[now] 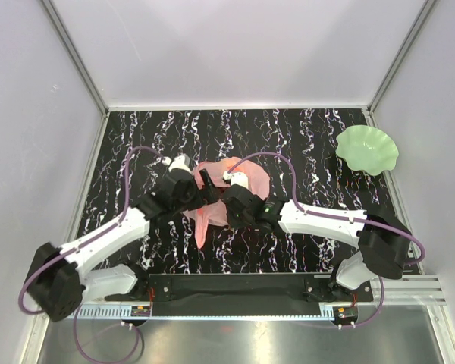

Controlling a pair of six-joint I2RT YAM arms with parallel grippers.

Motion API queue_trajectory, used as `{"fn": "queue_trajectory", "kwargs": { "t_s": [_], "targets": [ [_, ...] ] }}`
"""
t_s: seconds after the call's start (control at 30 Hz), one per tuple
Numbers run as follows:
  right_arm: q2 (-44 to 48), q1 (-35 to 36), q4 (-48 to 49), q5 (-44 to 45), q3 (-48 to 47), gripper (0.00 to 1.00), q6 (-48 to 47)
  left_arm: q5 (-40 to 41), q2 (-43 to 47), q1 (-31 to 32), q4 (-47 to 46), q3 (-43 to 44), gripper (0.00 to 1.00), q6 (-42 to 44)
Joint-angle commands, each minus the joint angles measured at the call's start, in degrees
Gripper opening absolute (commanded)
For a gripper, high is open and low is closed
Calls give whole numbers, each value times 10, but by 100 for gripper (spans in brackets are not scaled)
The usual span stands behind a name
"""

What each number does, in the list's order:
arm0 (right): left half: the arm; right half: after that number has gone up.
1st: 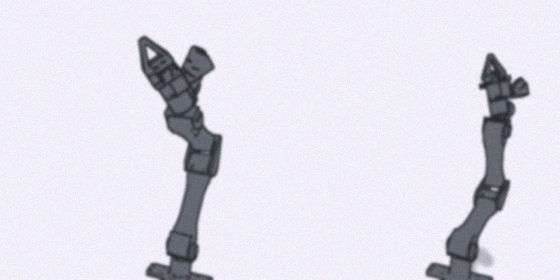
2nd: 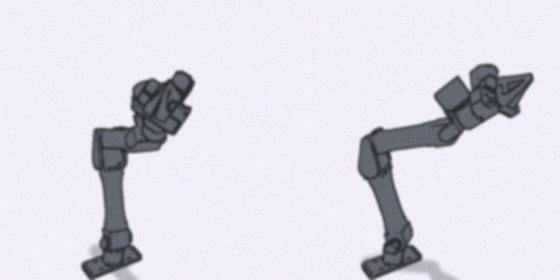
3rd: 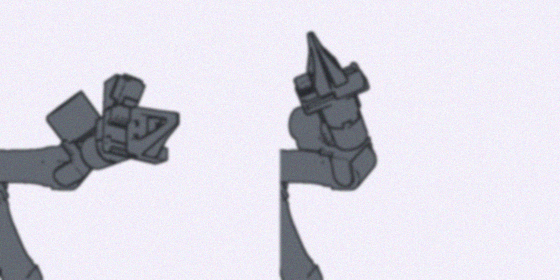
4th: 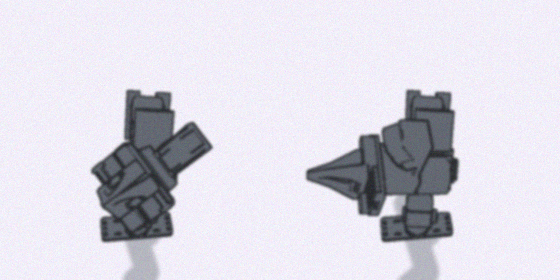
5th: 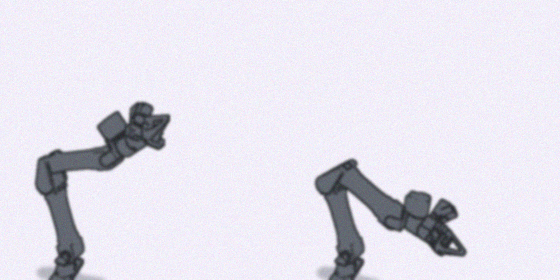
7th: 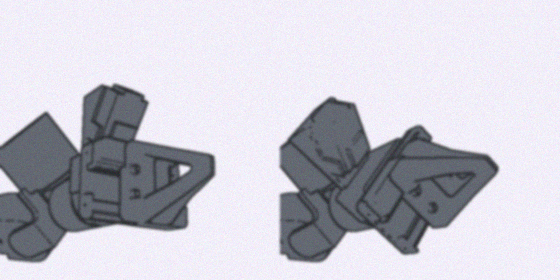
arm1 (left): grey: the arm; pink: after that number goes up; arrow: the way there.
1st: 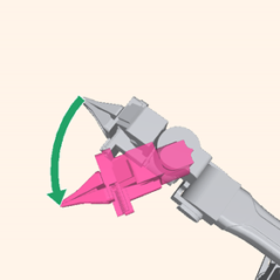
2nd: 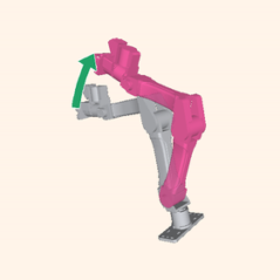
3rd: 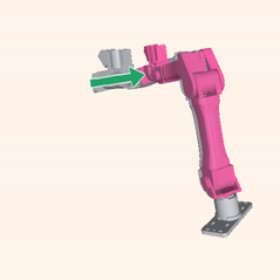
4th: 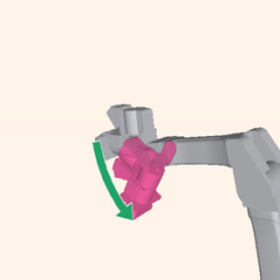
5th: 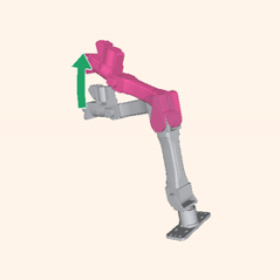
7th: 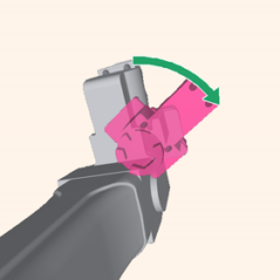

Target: Untie the knot of the plastic bag and take out the fruit

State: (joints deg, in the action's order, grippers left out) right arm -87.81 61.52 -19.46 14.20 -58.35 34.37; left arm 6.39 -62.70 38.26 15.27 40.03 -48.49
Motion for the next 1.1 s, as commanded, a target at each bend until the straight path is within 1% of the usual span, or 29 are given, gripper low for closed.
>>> {"fn": "queue_trajectory", "kwargs": {
  "t_s": [0.0,0.07,0.17,0.27,0.33,0.37,0.4,0.47,0.6,0.7,0.73,0.77,0.83,0.87,0.93,1.0,1.03,1.07],
  "targets": [
    [18,3,17,17,1,0,7,23,-55,5,-29,41,99,25],
    [19,3,16,16,0,0,5,22,-83,4,-25,43,99,36],
    [26,3,18,16,-2,0,6,26,-102,5,-26,39,98,43],
    [28,3,20,14,0,0,6,41,-110,5,-32,37,88,50],
    [29,3,20,11,0,0,4,52,-110,5,-36,40,72,58],
    [31,3,19,10,1,0,5,57,-110,4,-36,42,47,66],
    [31,3,20,10,2,0,5,59,-110,5,-36,44,27,66],
    [35,3,17,14,4,0,7,62,-109,5,-29,51,1,72],
    [40,3,-4,48,7,0,19,43,-83,6,-15,37,0,84],
    [47,-1,-48,100,14,0,58,57,-32,5,10,10,0,89],
    [52,-4,-67,105,18,0,78,63,-16,6,16,3,0,89],
    [55,-17,-78,115,31,0,91,68,23,6,23,-4,0,89],
    [68,-31,-91,118,51,0,122,71,59,6,39,-22,0,88],
    [75,-35,-90,113,72,0,126,69,92,6,45,-28,0,86],
    [99,-41,-85,108,85,0,121,44,120,7,54,-46,0,82],
    [120,-42,-60,64,99,0,93,14,137,8,53,-58,0,75],
    [145,-41,-27,37,101,0,56,7,140,12,55,-71,0,75],
    [156,-41,-16,-13,99,0,41,6,139,14,54,-75,0,75]
  ]
}}
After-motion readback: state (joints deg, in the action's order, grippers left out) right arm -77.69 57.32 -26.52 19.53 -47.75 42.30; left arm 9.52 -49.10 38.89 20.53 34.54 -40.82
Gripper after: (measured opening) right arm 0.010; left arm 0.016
